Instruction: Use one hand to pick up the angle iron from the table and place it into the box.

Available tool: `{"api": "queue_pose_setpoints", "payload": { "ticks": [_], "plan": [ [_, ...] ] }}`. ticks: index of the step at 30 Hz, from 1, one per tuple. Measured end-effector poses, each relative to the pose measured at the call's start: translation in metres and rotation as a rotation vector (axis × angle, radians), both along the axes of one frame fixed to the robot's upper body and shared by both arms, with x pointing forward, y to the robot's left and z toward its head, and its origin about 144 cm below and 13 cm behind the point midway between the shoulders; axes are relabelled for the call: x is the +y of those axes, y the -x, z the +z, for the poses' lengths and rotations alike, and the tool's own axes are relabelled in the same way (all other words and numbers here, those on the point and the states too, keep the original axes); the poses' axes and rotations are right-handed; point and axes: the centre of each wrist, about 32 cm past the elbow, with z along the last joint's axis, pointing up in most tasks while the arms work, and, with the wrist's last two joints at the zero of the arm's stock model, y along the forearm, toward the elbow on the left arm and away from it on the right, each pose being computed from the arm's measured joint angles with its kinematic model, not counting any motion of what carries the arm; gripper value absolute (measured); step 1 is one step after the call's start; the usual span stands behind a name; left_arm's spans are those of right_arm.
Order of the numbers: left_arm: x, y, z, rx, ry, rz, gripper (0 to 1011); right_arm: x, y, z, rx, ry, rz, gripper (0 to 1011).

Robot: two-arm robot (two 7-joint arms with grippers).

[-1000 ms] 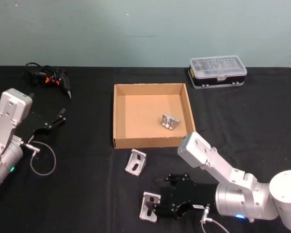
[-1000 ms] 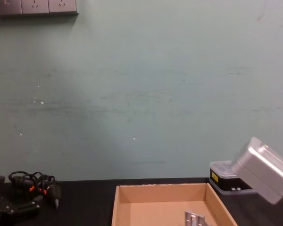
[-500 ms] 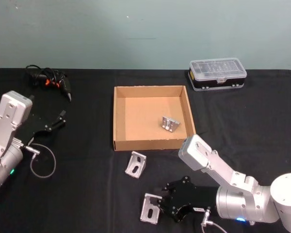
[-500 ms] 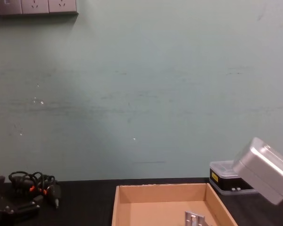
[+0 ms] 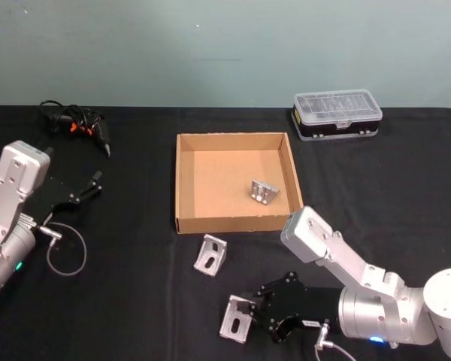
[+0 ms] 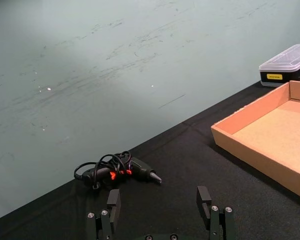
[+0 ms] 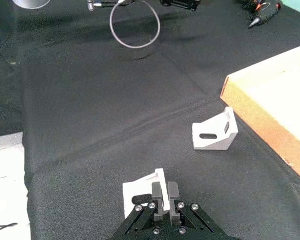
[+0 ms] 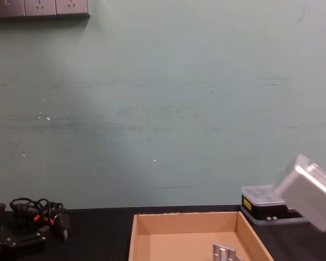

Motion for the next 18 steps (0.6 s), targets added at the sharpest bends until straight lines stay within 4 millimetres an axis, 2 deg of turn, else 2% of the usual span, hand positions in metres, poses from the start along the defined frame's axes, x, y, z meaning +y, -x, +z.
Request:
{"api": "queue_pose_setpoints", "payload": {
  "ticks": [8, 18],
  "plan": [
    [0.0, 0.0, 0.0, 0.0, 0.0, 0.0, 1000, -0.006, -0.001, 0.014, -0.037, -0.037, -0.033, 78],
    [0.0, 0.0, 0.0, 0.0, 0.0, 0.0, 1000, -0.015, -0.015, 0.054, -0.176, -0.117, -0.177, 79]
  ]
}}
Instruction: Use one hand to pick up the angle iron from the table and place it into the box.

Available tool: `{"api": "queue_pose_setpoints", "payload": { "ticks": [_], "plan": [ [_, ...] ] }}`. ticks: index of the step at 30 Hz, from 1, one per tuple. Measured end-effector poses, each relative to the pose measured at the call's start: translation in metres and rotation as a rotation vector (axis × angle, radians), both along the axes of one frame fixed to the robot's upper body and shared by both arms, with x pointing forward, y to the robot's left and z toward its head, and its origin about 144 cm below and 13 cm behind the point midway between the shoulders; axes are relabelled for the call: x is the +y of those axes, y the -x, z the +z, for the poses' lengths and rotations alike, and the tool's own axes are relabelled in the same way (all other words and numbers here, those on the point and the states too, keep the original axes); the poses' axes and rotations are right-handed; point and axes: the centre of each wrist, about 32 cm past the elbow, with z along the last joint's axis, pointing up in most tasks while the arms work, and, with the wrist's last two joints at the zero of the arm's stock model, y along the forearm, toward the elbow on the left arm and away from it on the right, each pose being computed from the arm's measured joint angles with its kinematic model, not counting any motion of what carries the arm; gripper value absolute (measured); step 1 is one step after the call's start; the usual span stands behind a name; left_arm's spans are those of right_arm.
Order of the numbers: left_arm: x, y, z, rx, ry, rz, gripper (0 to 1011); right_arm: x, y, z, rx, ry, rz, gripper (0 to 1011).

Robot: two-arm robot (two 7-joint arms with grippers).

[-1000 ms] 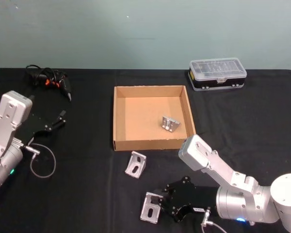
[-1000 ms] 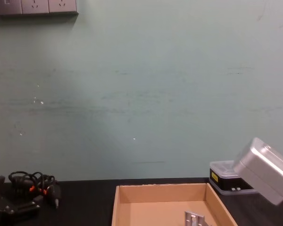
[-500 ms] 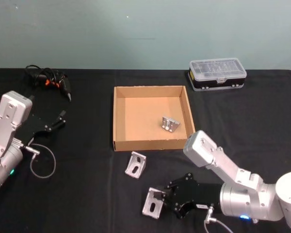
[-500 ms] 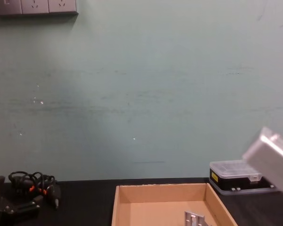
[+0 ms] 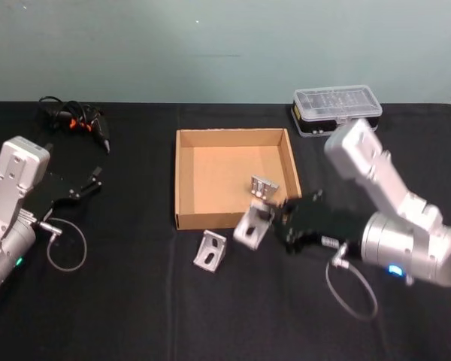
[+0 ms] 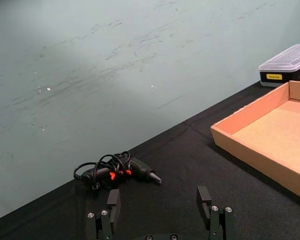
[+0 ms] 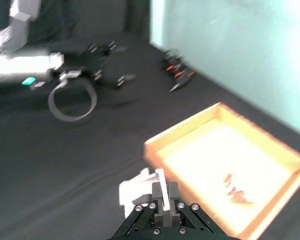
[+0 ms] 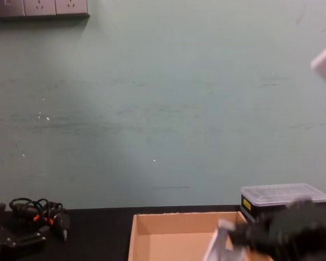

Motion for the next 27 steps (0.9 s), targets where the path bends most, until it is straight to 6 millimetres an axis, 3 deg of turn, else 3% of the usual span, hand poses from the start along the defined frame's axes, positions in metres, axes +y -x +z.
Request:
{"api": "queue_pose_setpoints", "payload": {
  "ticks": [5, 12, 27],
  "plan": [
    [0.0, 0.0, 0.0, 0.0, 0.0, 0.0, 1000, 0.006, -0.011, 0.012, -0.058, -0.01, -0.051, 78],
    [0.0, 0.0, 0.0, 0.0, 0.0, 0.0, 1000, 0.031, -0.039, 0.015, -0.082, 0.008, -0.092, 79],
    [0.0, 0.0, 0.0, 0.0, 0.0, 0.0, 1000, 0.078, -0.08, -0.009, -0.023, 0.073, -0.131, 79]
  ]
}}
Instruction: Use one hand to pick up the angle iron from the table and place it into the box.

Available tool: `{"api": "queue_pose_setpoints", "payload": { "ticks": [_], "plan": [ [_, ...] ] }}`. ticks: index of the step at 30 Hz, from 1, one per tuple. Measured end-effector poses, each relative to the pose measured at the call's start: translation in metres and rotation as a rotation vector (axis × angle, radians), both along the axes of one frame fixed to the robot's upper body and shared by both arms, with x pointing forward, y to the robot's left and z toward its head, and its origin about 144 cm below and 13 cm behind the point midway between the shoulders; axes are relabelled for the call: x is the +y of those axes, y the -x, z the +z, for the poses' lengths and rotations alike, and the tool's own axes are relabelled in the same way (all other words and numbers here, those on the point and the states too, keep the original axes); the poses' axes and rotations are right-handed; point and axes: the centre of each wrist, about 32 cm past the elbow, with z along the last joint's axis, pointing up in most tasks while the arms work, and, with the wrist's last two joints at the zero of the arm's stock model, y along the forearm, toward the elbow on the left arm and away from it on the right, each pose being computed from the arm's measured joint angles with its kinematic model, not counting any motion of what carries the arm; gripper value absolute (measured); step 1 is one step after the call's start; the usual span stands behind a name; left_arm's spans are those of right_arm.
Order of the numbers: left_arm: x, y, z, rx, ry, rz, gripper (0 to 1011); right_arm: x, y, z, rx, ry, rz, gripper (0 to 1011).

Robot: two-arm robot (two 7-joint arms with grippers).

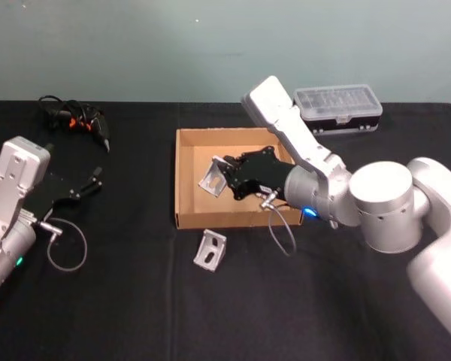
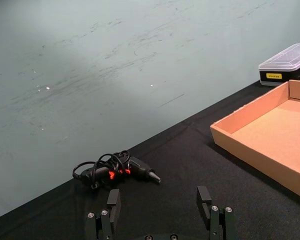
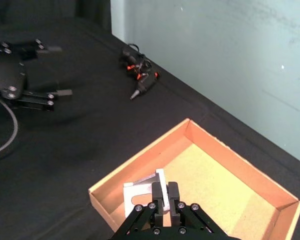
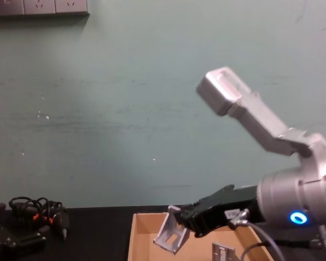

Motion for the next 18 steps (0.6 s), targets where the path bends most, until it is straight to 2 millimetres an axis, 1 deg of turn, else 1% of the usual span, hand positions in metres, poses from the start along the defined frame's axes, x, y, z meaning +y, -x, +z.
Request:
{"api": "queue_pose_setpoints", "payload": {
  "ticks": [6, 18],
  "plan": [
    [0.0, 0.0, 0.0, 0.0, 0.0, 0.0, 1000, 0.01, -0.014, -0.014, 0.032, 0.035, -0.03, 79],
    [0.0, 0.0, 0.0, 0.0, 0.0, 0.0, 1000, 0.018, -0.028, -0.03, 0.055, 0.084, -0.054, 79]
  ]
}}
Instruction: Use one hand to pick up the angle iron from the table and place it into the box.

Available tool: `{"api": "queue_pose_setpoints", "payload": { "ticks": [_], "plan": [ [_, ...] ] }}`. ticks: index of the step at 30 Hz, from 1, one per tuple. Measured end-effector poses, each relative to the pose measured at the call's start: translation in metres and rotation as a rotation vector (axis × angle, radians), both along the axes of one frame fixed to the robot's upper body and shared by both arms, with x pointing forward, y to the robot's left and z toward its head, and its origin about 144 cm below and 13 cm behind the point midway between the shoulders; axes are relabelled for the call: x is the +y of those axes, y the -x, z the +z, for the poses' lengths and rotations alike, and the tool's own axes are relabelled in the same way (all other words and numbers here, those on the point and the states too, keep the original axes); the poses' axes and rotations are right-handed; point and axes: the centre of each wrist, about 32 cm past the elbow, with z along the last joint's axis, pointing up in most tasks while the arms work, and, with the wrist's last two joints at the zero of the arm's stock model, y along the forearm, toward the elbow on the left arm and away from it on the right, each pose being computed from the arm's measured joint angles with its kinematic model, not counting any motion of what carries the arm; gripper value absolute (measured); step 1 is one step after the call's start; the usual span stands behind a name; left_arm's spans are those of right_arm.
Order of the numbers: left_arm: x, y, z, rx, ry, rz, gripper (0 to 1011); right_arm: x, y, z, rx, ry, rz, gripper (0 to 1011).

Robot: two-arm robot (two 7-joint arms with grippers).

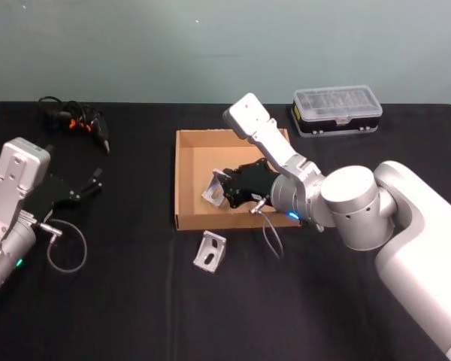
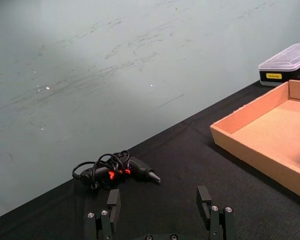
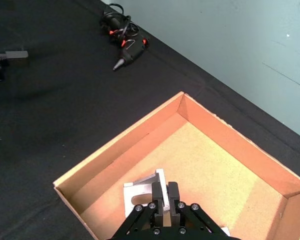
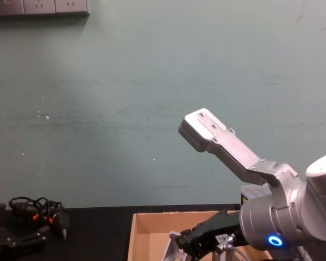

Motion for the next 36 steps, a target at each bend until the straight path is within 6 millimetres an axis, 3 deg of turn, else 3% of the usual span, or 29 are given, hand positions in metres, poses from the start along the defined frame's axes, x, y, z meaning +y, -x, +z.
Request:
{"api": "queue_pose_setpoints", "payload": {
  "ticks": [11, 36],
  "plan": [
    [0.0, 0.0, 0.0, 0.0, 0.0, 0.0, 1000, 0.0, -0.003, -0.006, 0.001, 0.018, -0.006, 116],
    [0.0, 0.0, 0.0, 0.0, 0.0, 0.0, 1000, -0.023, 0.013, 0.007, -0.054, -0.072, 0.011, 869]
  ]
}}
